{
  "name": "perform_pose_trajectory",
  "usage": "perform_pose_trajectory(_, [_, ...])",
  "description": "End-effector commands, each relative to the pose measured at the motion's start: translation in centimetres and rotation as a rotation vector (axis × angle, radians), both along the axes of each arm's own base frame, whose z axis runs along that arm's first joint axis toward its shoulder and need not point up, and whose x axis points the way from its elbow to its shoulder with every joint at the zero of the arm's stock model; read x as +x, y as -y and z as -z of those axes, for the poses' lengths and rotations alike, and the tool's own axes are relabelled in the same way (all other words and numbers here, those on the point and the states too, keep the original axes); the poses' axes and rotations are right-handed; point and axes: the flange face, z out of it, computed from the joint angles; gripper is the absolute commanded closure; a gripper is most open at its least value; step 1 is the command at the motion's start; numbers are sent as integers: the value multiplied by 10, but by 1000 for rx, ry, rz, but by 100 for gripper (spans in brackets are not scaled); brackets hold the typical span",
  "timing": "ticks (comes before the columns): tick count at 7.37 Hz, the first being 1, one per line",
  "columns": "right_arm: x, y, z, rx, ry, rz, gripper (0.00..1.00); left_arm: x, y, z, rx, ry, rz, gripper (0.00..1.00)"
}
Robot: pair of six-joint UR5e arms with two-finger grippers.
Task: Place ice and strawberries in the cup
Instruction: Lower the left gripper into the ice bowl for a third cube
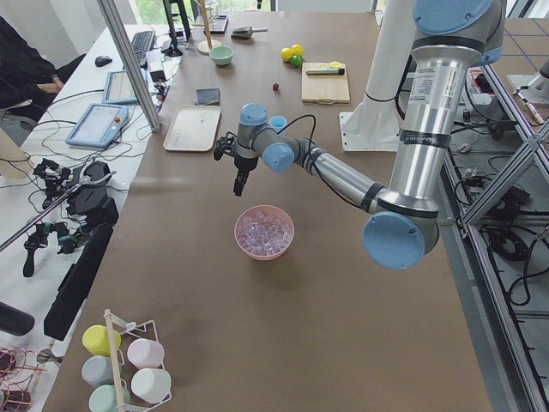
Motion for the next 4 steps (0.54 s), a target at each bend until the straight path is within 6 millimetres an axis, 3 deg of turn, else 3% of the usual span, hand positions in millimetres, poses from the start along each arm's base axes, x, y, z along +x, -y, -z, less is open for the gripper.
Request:
perform_pose_trajectory(1, [-21,1,24,26,19,24,0,-67,-12,-56,42,60,-50,2])
perform_pose_trajectory(2, [-26,-1,33,38,33,35,0,-90,-21,-86,36,103,-75,2])
perform_pose_trajectory(4, [-38,2,38,49,32,58,0,-90,-34,-106,-28,74,-106,3])
